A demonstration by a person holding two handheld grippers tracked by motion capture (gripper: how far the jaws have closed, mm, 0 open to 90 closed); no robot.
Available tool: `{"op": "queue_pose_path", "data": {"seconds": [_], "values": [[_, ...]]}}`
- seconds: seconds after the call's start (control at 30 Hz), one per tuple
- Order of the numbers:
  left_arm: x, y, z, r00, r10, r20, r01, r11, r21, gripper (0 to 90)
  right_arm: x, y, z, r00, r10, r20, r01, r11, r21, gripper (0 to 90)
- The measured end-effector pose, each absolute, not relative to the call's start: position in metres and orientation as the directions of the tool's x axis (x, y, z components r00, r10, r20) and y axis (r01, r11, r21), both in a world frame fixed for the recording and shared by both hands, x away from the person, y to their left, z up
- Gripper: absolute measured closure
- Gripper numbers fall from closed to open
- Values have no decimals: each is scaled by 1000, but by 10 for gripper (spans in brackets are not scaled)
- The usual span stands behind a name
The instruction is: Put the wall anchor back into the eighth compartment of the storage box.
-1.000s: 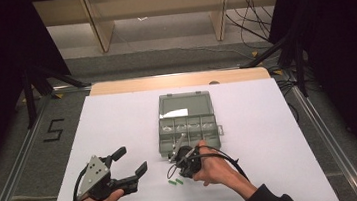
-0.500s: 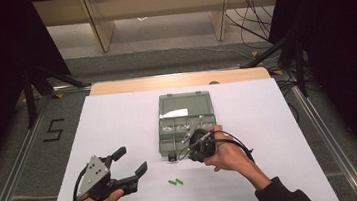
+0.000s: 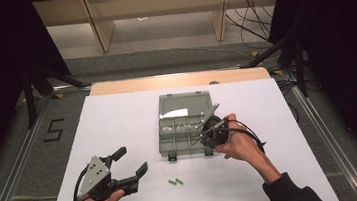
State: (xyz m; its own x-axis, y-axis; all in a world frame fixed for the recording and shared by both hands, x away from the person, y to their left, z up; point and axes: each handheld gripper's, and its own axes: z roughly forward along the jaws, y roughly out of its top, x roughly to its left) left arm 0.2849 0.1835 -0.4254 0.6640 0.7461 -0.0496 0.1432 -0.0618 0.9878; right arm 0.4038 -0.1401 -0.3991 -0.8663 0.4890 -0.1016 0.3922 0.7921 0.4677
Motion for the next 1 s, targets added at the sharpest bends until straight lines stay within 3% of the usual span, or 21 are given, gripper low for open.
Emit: {"op": "queue_pose_path", "data": {"seconds": [0.9, 1.0], "values": [[285, 184, -425, 662, 748, -49, 142, -62, 988, 165, 424, -155, -418, -819, 553, -152, 455, 788, 415, 837], [285, 184, -425, 663, 747, -47, 140, -61, 988, 165, 424, -156, -421, -815, 562, -141, 463, 778, 426, 747]]}}
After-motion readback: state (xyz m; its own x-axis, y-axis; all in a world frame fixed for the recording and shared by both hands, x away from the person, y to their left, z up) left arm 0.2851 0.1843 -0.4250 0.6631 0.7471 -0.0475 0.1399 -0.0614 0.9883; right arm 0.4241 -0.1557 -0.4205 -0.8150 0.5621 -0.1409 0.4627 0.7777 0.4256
